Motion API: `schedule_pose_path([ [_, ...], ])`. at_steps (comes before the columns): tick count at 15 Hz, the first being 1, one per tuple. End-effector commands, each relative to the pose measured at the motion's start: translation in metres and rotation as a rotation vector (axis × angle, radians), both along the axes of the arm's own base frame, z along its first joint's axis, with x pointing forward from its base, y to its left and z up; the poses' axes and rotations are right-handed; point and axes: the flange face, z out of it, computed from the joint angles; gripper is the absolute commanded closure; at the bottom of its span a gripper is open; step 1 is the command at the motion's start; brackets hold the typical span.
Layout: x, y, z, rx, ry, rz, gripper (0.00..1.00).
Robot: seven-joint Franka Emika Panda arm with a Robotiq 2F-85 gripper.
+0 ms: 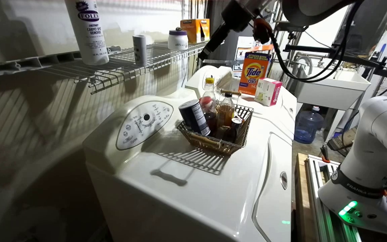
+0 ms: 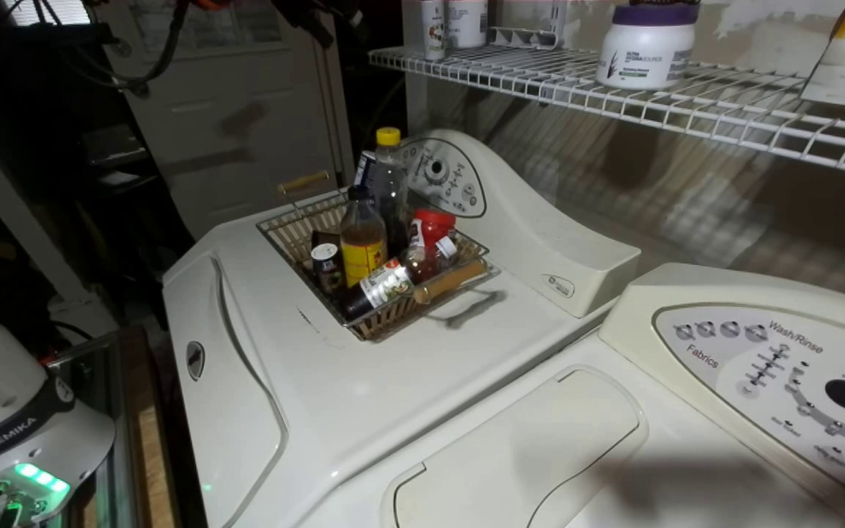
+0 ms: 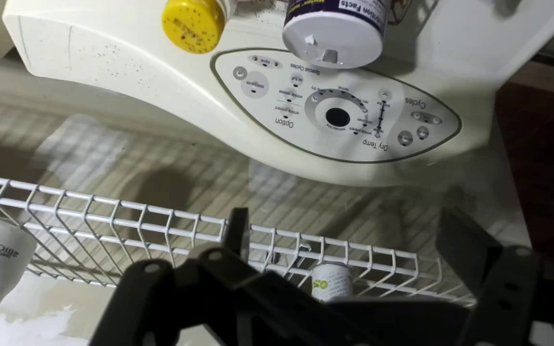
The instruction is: Pick up the white container from the plastic and put it on the bottom shelf.
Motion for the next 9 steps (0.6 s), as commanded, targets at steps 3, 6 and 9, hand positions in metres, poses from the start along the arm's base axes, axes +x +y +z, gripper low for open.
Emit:
schedule_pose_path([
  [3,-0.05,-0.014,-0.022,0.073,-0.1,0.046,0.0],
  [6,-0.062,-0.017,-0.024,0.094,-0.156,0.065,0.0],
  [9,-0.071,-0.019,-0.024,0.11,-0.209,0.087,0.0],
])
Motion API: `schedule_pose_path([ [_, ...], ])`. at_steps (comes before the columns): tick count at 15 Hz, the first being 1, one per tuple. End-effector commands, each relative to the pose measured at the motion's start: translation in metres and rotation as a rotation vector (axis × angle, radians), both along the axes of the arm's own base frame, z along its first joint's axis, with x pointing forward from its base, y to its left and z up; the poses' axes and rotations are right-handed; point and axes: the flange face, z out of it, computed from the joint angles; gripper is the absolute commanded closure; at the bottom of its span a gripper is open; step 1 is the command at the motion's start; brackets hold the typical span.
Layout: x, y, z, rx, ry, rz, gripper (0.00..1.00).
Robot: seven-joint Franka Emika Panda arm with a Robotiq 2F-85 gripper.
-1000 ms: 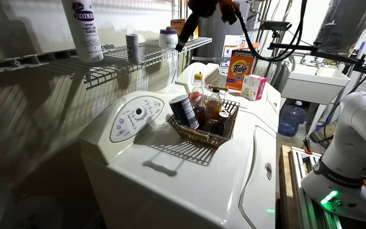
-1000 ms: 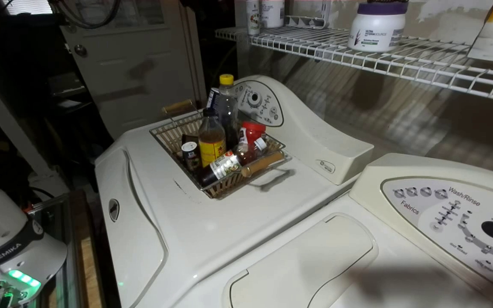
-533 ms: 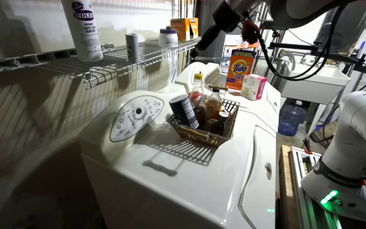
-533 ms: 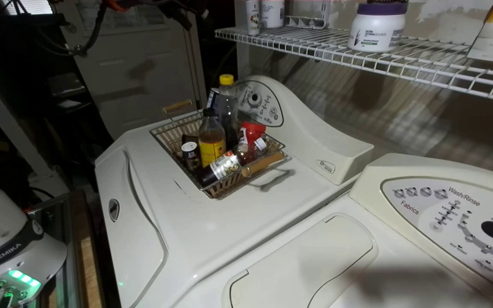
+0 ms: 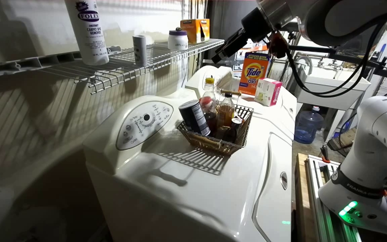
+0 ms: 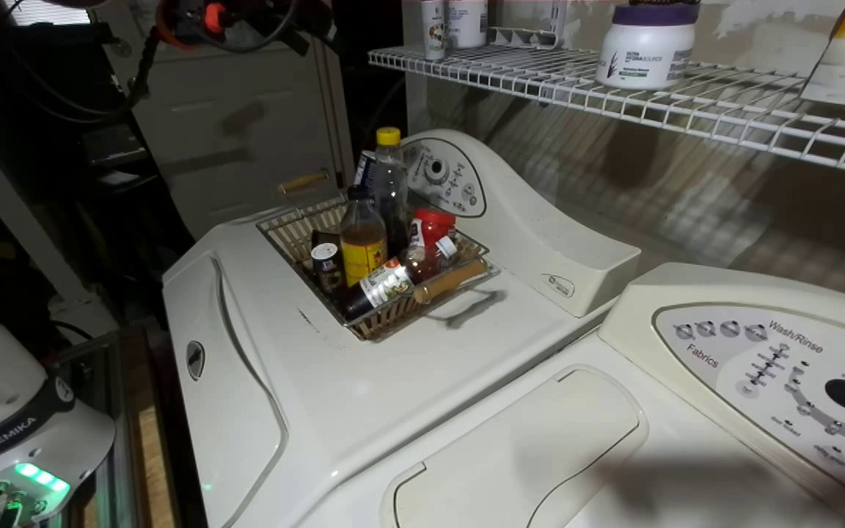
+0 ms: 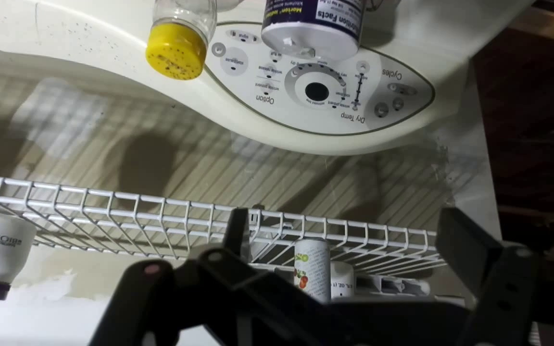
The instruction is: Pick up the white container from the plastic and put it on the bottom shelf.
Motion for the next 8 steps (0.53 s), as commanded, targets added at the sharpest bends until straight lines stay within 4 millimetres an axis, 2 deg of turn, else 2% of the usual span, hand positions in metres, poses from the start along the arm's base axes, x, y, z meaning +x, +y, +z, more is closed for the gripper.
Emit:
schedule_pose_path([
  [1,-0.0187,-0.0035,-0.0012,0.034,-0.064,0.039,0.0],
  [4,-0.0229,-0.0047,-0.0029,0.039,-0.076,0.048,0.0],
  [5,-0.0132,-0.0023,-0.001,0.022,-0.053,0.027,0.0],
  [8,-0.0167,-0.0026,-0.0025,0.026,-0.055,0.031,0.0],
])
